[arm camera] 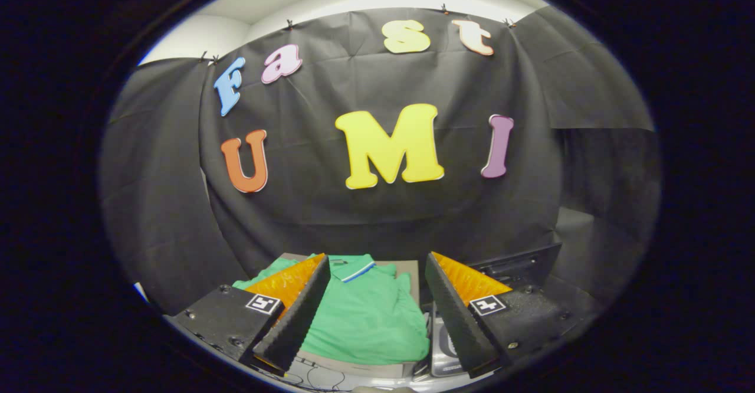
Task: Put the clothes into the washing machine and then close the washing machine lid.
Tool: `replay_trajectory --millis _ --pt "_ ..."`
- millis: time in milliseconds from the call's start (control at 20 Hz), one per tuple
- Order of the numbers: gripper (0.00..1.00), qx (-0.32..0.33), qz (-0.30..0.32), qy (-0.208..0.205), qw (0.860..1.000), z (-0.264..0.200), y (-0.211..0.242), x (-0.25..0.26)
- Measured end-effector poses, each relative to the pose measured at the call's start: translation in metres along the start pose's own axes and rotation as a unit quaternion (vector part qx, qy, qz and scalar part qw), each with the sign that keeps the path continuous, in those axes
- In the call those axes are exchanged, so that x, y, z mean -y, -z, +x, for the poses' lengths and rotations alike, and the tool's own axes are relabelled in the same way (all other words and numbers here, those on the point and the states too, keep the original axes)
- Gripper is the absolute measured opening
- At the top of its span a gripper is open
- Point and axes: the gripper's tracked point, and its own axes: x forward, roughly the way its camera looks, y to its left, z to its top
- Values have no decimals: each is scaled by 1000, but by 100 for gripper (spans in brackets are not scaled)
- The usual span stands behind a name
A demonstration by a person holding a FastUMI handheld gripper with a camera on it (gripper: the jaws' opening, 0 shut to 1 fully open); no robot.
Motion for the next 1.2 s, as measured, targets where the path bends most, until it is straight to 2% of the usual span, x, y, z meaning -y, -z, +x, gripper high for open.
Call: replay_trajectory --millis 350,450,950,1000,1200 --pt "100 -78 -1 -21 997 75 53 -68" --pt "100 -98 -10 -16 995 90 72 -79" --pt "100 -205 -37 28 978 127 152 -82" --pt "100 -186 -38 34 981 131 146 -81" --pt "99 -195 -30 35 980 131 151 -80"
